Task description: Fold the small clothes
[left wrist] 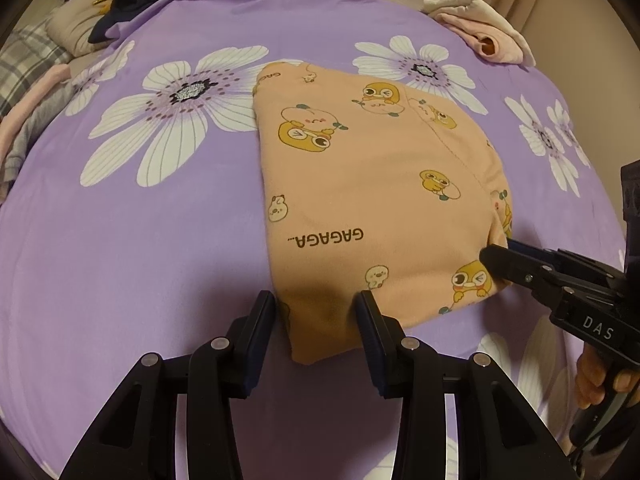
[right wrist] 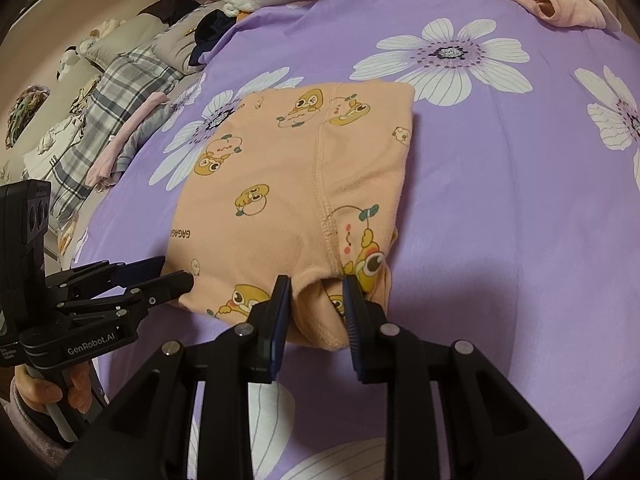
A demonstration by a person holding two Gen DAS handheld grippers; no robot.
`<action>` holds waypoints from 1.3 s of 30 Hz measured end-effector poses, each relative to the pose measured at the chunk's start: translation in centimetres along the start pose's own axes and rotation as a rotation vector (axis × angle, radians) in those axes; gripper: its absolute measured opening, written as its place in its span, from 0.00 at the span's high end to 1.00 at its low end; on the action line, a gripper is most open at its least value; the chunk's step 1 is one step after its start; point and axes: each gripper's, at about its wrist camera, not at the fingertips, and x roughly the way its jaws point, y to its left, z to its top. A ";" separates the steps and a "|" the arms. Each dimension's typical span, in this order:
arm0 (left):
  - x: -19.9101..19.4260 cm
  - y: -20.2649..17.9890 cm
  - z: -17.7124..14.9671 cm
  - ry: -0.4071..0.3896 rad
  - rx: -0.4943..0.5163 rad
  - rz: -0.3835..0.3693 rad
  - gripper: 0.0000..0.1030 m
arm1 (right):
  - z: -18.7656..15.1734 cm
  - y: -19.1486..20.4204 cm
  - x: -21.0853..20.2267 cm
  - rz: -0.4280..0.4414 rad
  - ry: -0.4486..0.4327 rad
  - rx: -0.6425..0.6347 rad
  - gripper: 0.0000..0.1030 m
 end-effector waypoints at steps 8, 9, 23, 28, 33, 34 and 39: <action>-0.5 0.9 -0.4 0.018 -0.049 -0.009 0.61 | -0.6 -0.1 -0.8 0.005 -0.001 0.006 0.73; -0.6 0.9 -0.4 0.018 -0.051 -0.007 0.61 | -0.7 -0.2 -0.9 0.005 -0.002 0.009 0.73; -1.0 1.4 -1.0 0.028 -0.074 0.015 0.52 | -1.0 -1.0 -2.3 -0.013 -0.018 0.036 0.66; -1.2 1.3 -1.1 0.032 -0.072 0.023 0.52 | -1.0 -1.1 -2.6 -0.015 -0.026 0.034 0.65; -1.3 1.3 -1.3 0.034 -0.071 0.031 0.51 | -0.9 -1.0 -3.0 -0.014 -0.036 0.029 0.62; -1.4 1.3 -1.3 0.035 -0.070 0.033 0.51 | -0.9 -1.0 -3.1 -0.013 -0.037 0.029 0.61; -1.6 1.2 -1.4 0.039 -0.074 0.039 0.51 | -1.0 -0.8 -3.5 -0.007 -0.045 0.032 0.54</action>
